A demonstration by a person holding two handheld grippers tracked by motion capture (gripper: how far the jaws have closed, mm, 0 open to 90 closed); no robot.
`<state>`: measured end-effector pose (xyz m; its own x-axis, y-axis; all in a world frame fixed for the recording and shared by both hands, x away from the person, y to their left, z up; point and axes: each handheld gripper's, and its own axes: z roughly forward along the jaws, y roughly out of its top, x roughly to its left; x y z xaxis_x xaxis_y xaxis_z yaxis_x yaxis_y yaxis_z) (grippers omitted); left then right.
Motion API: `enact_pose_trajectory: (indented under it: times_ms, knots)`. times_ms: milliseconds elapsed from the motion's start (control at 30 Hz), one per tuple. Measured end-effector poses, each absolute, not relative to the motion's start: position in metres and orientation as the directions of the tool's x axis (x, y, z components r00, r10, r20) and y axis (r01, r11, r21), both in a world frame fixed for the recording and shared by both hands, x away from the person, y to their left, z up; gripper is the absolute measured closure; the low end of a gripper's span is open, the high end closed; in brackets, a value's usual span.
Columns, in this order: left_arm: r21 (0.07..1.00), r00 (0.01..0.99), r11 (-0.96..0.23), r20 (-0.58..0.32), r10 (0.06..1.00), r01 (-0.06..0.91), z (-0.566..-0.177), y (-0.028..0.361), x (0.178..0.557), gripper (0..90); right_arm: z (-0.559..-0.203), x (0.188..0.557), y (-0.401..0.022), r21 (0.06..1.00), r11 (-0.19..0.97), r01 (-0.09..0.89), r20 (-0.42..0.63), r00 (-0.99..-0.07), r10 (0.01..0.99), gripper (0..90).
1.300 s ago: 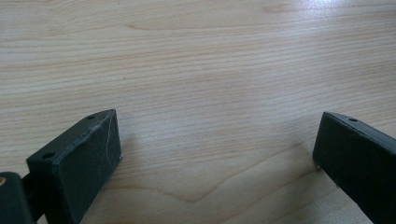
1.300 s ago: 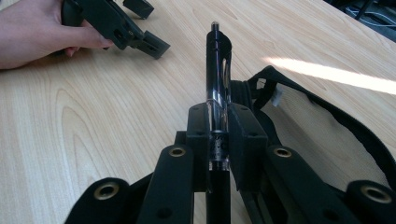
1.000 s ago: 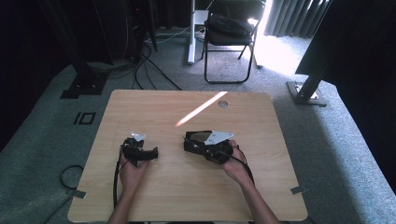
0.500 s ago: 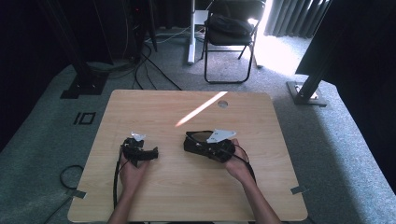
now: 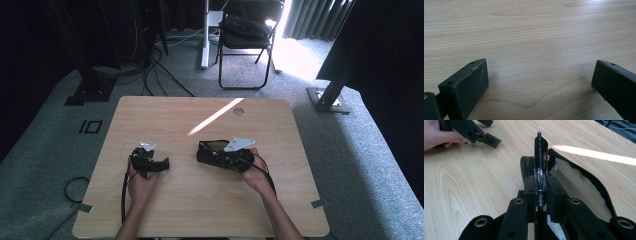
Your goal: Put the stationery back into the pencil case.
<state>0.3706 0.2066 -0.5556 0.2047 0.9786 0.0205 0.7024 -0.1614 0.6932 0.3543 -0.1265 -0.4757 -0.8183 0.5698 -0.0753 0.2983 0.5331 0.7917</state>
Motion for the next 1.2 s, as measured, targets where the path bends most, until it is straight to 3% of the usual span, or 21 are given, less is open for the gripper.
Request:
enact_pose_trajectory:
  times_ms: [1200]
  knots:
    - [0.693, 0.205, -0.161, 0.020, 0.979, 0.702, -0.556, 0.207, 0.371, 1.2, -0.476, 0.362, -0.138, 0.796, 0.515, 0.320, -0.064, -0.801, 0.596, 79.7]
